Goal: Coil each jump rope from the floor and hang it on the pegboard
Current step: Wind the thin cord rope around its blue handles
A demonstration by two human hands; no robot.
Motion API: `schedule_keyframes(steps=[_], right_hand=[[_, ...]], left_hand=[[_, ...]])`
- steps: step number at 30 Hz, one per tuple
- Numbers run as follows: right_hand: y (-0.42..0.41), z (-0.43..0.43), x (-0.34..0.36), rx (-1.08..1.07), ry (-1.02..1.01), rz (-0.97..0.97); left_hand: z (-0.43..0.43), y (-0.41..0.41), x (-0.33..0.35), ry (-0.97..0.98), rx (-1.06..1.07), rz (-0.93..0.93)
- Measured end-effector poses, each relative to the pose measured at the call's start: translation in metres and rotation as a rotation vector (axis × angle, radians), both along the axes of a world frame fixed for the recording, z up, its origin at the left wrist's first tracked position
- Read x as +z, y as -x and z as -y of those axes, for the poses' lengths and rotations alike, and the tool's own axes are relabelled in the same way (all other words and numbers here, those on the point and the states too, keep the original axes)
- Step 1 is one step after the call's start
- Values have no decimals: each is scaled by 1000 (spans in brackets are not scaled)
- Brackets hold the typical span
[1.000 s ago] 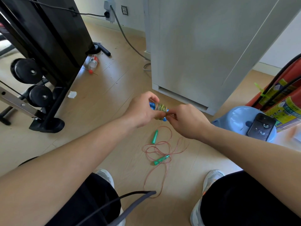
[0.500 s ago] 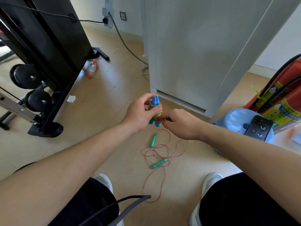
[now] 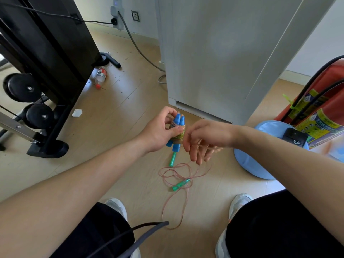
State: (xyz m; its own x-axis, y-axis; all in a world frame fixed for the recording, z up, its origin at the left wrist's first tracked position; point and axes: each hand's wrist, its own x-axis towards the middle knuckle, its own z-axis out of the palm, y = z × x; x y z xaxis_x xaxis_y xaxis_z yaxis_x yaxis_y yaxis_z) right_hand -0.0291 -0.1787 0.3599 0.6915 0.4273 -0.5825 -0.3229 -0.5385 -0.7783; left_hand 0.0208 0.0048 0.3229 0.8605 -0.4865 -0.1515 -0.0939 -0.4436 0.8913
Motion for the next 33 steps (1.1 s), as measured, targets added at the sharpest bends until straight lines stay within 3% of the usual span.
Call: schedule_keyframes(steps=[7,9,14,21,29,33], right_hand=[[-3,19,7,-243,-534,-58],[-3,18,5,-299,-569,-7],[-3,3,-1,-589,-302,163],[-3,-5,0,-806,-86,165],[-5,-2,10,-635,23,336],[-5,-4,11,-485,267,551]], left_hand=[[-1,-1,15,220,-16,-206],[-1,-2,19,262,-9,-221],[-1,-2,17,282,7,-217],[-1,0,13,237,-30,-188],[12,19,19,267,-77,-302],[15,23,19,344,-151,-399]])
